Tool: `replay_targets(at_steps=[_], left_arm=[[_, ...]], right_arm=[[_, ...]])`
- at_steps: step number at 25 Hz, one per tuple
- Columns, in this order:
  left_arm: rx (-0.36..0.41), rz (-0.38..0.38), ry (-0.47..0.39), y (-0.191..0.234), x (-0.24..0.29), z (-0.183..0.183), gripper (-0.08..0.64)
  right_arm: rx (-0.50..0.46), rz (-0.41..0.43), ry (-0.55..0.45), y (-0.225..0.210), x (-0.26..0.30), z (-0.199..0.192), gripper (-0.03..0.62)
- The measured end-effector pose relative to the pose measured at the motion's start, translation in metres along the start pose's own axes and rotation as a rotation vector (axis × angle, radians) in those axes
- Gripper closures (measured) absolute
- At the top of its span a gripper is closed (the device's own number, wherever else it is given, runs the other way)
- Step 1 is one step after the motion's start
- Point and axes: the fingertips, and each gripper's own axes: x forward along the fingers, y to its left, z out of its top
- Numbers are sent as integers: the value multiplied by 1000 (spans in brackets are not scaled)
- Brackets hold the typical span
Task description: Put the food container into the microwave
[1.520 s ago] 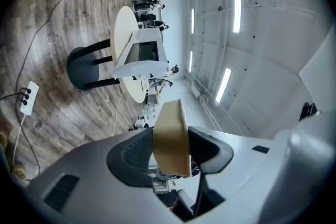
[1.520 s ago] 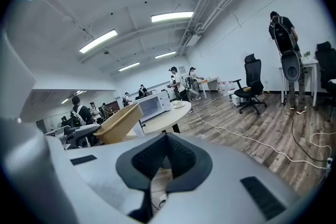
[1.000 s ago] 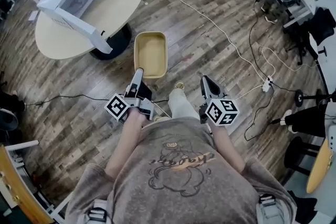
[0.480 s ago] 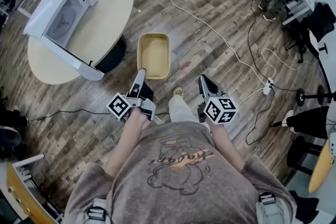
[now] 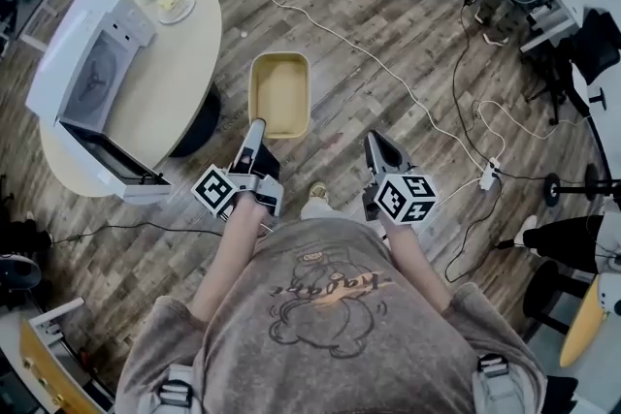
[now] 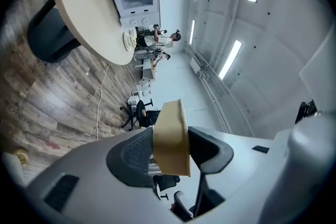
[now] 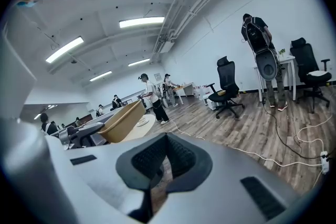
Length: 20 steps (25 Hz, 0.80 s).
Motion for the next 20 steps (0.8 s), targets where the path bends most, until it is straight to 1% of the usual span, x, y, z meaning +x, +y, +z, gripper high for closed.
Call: replay_targets(at_steps=[5, 9, 15, 20], left_arm=[[5, 5, -16, 5, 42, 2, 345], [-1, 16, -29, 9, 62, 11, 345], [-5, 26, -16, 18, 98, 32, 345], [-20, 15, 10, 30, 142, 56, 345]], right_arm=[[-16, 31, 10, -26, 33, 20, 592], [-4, 32, 21, -38, 54, 28, 592], [0, 24, 35, -46, 87, 41, 592], [5, 14, 30, -50, 131, 56, 592]])
